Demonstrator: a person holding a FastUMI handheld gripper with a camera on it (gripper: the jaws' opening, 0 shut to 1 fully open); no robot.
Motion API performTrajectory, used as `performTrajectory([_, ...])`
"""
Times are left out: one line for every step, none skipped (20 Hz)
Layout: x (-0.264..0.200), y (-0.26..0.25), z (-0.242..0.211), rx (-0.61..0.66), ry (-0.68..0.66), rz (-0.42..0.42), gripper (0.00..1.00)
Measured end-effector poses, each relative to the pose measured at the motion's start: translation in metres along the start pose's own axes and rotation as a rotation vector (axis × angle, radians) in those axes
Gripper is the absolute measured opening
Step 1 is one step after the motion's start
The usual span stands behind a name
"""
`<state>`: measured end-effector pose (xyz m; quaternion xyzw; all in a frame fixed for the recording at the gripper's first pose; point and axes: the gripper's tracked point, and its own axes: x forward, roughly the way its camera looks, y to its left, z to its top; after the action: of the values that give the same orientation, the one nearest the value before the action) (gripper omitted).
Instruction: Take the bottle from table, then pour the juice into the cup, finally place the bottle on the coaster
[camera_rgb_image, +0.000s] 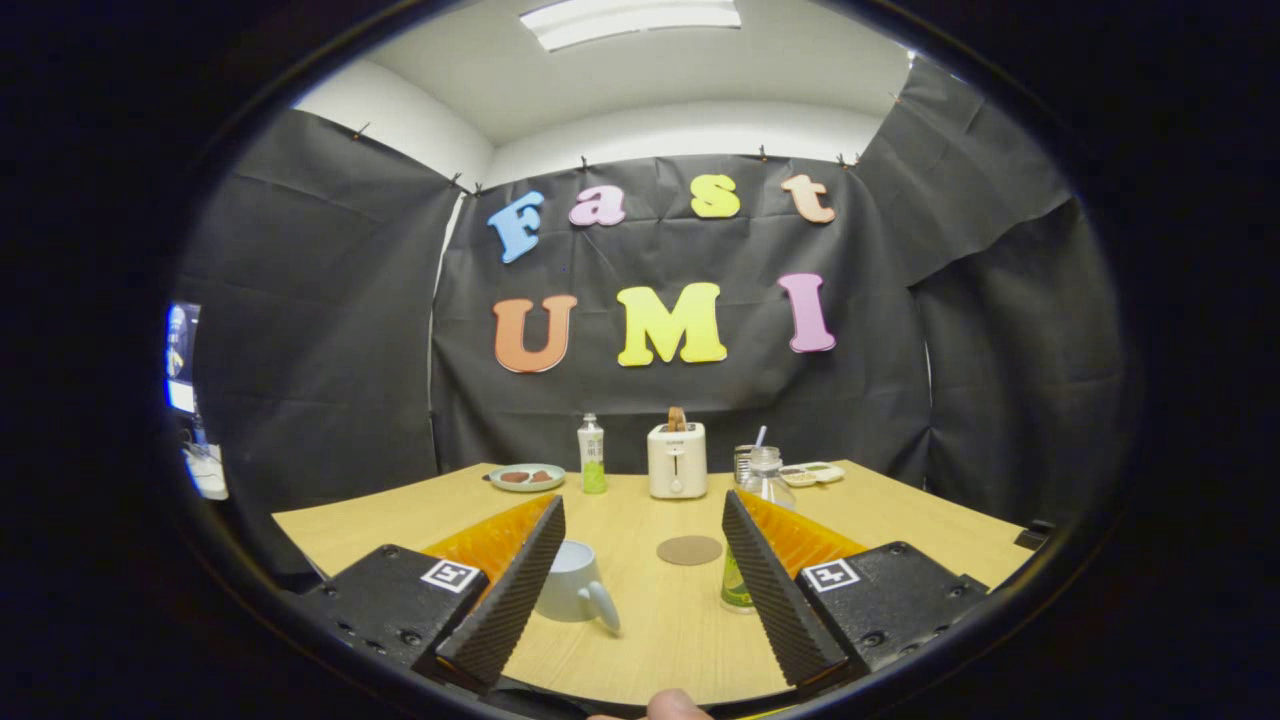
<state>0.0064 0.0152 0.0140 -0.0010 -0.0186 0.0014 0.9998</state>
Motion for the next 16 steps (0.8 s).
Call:
performTrajectory([0.000, 0.000, -0.001, -0.002, 0.001, 0.000, 1.00])
performTrajectory([0.000, -0.001, 0.000, -0.005, 0.001, -0.001, 1.00])
performTrajectory([-0.001, -0.001, 0.000, -0.006, 0.002, 0.000, 1.00])
performTrajectory([-0.002, -0.002, -0.001, -0.007, 0.006, 0.000, 1.00])
performTrajectory([-0.001, -0.003, -0.003, -0.004, 0.011, -0.004, 1.00])
performTrajectory([0.000, -0.003, -0.003, 0.000, 0.013, -0.006, 1.00])
performTrajectory([0.001, -0.003, -0.003, 0.004, 0.015, -0.006, 1.00])
performTrajectory([0.001, -0.004, -0.003, 0.004, 0.017, -0.008, 1.00])
performTrajectory([0.001, -0.004, -0.004, 0.004, 0.018, -0.009, 1.00])
performTrajectory([0.001, -0.004, -0.004, 0.001, 0.017, -0.008, 1.00])
performTrajectory([0.001, -0.002, -0.004, -0.002, 0.014, -0.003, 1.00])
performTrajectory([0.001, -0.003, -0.004, -0.005, 0.018, -0.003, 1.00])
performTrajectory([0.001, -0.004, -0.007, -0.003, 0.023, -0.004, 1.00])
performTrajectory([0.001, -0.006, -0.007, 0.002, 0.026, -0.003, 1.00])
performTrajectory([0.002, -0.008, -0.011, 0.006, 0.028, -0.007, 1.00])
performTrajectory([0.001, -0.010, -0.013, 0.004, 0.030, -0.011, 1.00])
